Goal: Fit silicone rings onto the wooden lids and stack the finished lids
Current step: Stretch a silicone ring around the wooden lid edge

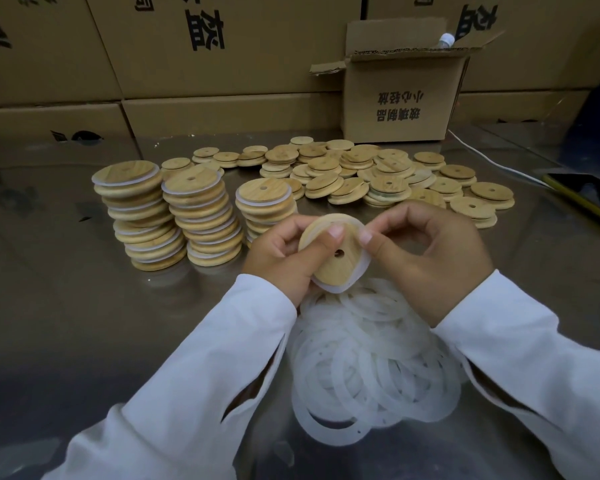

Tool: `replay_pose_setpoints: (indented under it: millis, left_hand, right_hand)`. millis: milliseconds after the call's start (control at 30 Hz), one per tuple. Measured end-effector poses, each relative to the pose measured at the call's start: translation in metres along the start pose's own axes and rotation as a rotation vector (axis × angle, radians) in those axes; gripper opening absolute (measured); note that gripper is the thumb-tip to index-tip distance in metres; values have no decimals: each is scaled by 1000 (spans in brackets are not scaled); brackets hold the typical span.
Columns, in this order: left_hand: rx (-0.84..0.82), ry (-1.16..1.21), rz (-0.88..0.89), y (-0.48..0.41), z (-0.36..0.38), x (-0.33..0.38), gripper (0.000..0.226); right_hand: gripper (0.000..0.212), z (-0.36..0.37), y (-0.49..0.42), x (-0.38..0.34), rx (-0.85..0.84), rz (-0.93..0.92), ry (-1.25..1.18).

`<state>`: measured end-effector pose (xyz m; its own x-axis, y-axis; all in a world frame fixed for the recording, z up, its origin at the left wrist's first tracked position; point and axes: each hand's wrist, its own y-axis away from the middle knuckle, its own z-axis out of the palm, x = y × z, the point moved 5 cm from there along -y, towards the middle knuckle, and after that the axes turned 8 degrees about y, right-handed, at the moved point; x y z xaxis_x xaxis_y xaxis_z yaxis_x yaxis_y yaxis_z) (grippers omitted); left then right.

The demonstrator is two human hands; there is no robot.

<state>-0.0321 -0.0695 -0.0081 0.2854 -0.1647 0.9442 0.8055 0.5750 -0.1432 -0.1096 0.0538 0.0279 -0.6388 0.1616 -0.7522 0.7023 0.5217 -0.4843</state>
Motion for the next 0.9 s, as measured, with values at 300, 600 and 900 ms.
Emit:
replay_pose_setpoints:
  millis: [300,600,900]
  left_hand:
    - [18,12,-17,0,4,-2,13]
    - [-8,-74,14,1,5,1,6]
    - [-41,-70,73,3,10,8,6]
  right_hand:
    - [13,-2,-1,2,64,-33,23]
    - [21,2,-1,-1,4,-67,117]
    - [17,0,-7,6,-74,127,-164]
